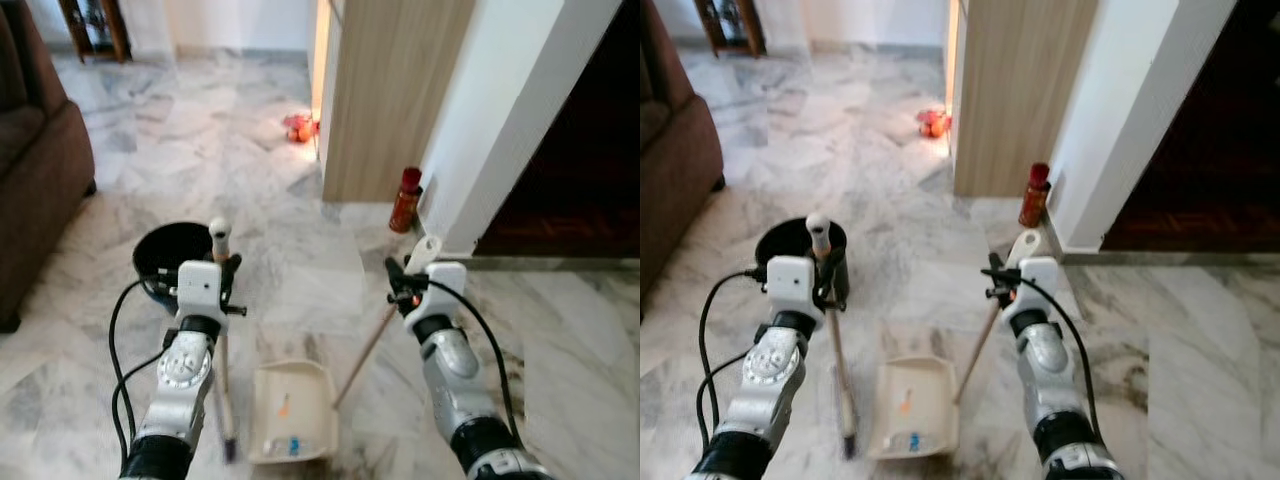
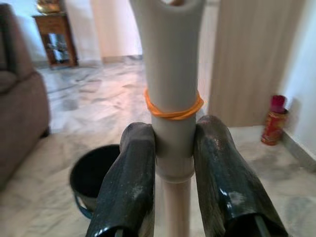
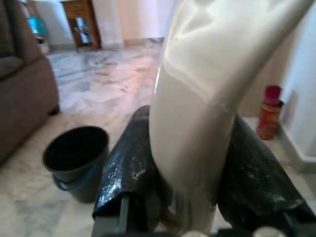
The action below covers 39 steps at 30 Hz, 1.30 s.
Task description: Sweep floor
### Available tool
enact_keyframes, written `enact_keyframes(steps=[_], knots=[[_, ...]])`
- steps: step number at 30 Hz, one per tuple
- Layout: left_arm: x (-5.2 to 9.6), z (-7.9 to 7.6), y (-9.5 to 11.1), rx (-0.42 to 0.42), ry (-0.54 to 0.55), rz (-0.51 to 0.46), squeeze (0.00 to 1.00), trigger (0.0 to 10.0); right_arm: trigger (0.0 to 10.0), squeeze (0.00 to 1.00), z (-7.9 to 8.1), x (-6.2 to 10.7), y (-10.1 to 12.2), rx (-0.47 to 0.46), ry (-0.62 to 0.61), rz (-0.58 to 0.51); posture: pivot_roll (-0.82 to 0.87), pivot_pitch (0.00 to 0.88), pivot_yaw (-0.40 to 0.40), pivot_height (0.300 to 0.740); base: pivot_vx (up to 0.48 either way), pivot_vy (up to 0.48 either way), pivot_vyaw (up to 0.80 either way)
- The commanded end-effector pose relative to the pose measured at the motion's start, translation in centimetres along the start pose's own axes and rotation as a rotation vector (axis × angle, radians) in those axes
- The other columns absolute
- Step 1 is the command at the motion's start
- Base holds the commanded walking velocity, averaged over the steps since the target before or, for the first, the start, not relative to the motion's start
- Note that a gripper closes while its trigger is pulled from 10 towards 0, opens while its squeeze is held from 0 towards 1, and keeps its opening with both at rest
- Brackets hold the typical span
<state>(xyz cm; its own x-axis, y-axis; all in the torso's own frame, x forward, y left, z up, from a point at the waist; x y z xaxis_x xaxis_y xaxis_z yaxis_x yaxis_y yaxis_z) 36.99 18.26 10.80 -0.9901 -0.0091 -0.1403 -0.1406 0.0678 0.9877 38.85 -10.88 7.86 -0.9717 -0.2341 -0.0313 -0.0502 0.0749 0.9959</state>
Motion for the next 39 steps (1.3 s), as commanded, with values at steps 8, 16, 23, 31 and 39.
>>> enact_keyframes(steps=[8,16,23,31,39], knots=[[-0.5,-1.29,1.14,0.003,-0.034,-0.043,0.0,10.0,10.0,0.0,-0.76,-0.48,1.69,-0.021,-0.025,-0.063,0.05,0.0,-0.066,0.74,0.0,0.331,0.0],[-0.5,-1.33,1.06,0.0,-0.036,-0.039,0.0,10.0,10.0,0.0,-0.61,-0.54,1.82,-0.011,-0.016,-0.067,0.05,0.0,-0.064,0.74,0.0,0.331,0.0],[-0.49,-1.4,1.02,-0.004,-0.041,-0.039,0.0,10.0,10.0,0.0,-0.35,-0.58,1.83,-0.026,-0.011,-0.068,0.05,0.0,-0.064,0.74,0.0,0.333,0.54],[-0.48,-1.48,1.02,-0.005,-0.043,-0.039,0.0,10.0,10.0,0.0,-0.25,-0.63,1.89,-0.021,0.001,-0.069,0.05,0.0,-0.065,0.74,0.0,0.331,0.0],[-0.48,-1.44,1.05,-0.007,-0.042,-0.039,0.0,10.0,10.0,0.0,-0.13,-0.55,1.75,-0.02,0.005,-0.065,0.05,0.0,-0.065,0.74,0.0,0.33,0.46]])
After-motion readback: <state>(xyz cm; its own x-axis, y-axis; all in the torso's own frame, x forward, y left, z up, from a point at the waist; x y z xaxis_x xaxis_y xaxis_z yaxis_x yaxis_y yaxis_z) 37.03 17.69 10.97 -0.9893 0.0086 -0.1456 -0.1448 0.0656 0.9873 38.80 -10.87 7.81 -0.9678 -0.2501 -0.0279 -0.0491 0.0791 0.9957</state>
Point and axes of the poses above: a point about 5 cm out from each wrist's last joint towards the gripper, its own x axis pointing back from the gripper into the wrist, its own y axis along the axis of the wrist's last joint, z = x × y, the point moved 6 cm from there along -x, pointing out of the wrist towards the gripper, and after that the axes turned 11 degrees about x, right-handed, at the moved point
